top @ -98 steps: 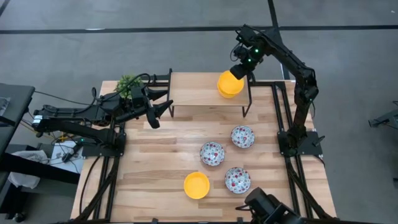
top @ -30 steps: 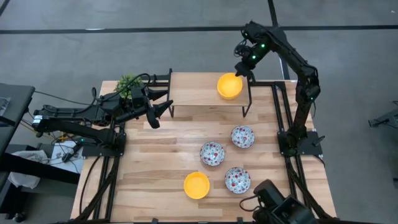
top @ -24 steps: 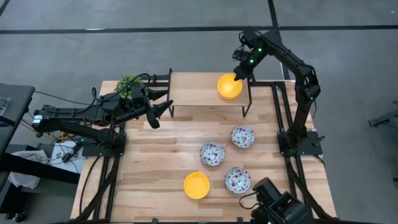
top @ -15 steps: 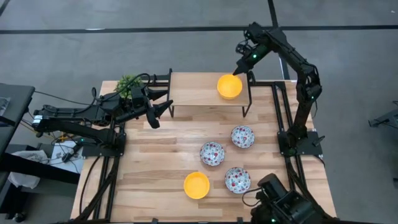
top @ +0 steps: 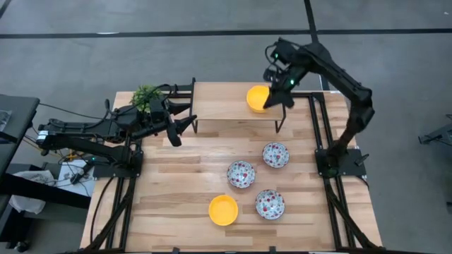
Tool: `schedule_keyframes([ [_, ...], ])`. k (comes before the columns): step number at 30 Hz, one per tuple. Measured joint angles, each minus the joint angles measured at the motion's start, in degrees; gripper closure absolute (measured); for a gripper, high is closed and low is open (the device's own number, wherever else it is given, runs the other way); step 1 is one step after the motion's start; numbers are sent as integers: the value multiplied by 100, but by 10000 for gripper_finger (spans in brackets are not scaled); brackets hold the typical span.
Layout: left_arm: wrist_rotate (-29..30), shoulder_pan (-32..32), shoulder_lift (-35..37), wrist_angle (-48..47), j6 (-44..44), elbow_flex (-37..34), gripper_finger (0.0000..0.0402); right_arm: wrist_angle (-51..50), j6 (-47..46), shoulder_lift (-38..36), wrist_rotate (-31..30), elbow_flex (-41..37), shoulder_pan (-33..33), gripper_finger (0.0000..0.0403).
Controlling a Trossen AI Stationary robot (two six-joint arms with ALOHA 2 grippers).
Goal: Pick & Place Mini bowls
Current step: Stack the yellow bowl on the yellow bowl on the shelf
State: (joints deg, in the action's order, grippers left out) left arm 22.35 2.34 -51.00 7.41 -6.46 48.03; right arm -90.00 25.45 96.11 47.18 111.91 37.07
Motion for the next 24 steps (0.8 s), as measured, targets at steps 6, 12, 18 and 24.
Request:
schedule_keyframes([
  [6,-15,299,-3,-483,-37,0,156,291,-1118,-482,-520,-412,-1169,402],
  [12,-16,801,4,-1001,-445,0,156,1332,-2328,-939,-1323,-1071,-2460,402],
  [18,-24,1498,35,-1258,-745,0,156,2318,-3683,-1317,-2266,-1746,-3649,403],
  [24,-447,2135,39,-1261,-974,0,156,3057,-4619,-1754,-3447,-2408,-4734,403],
])
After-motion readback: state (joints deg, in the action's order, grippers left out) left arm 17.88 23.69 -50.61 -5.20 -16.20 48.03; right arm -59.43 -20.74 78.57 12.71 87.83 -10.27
